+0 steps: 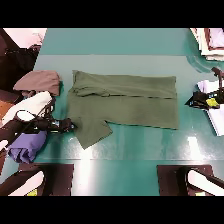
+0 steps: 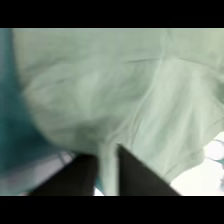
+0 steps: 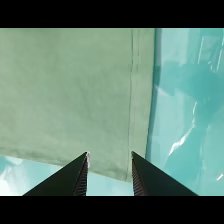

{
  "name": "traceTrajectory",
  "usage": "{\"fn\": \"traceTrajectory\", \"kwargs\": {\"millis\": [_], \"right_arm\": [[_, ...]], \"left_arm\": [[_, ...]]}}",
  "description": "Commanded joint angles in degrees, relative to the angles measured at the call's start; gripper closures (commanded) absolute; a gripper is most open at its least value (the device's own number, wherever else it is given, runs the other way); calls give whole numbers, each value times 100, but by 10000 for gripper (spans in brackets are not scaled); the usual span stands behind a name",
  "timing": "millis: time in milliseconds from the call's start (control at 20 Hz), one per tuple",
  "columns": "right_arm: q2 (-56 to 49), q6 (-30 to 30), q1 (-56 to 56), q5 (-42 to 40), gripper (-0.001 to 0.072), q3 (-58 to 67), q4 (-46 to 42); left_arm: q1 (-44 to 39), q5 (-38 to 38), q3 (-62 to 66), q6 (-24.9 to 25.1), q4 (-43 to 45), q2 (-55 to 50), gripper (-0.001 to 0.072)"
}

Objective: Fold the shirts.

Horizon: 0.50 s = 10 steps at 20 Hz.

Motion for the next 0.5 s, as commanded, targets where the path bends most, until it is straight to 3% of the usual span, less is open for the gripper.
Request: {"fn": "traceTrajectory", "kwargs": {"millis": [0, 100, 150, 200, 350, 450], "right_arm": [[11, -15, -131, 109, 406, -348, 46], [9, -186, -382, 153, 383, -774, 48], [9, -295, -514, 129, 264, -1036, 48], [4, -356, -647, 72, 207, -1287, 50], [-170, -448, -828, -264, 281, -1853, 66], [-437, -601, -811, -269, 280, -1980, 223]], "left_arm": [[-358, 229, 22, -7, -229, 17, 680], [-361, 20, 166, -4, -179, 17, 680], [-358, -111, 262, -2, -179, 20, 681], [-361, -195, 358, 2, -179, 20, 681], [-361, -221, 577, 15, -179, 20, 680], [-361, -247, 669, 15, -184, 17, 680]]}}
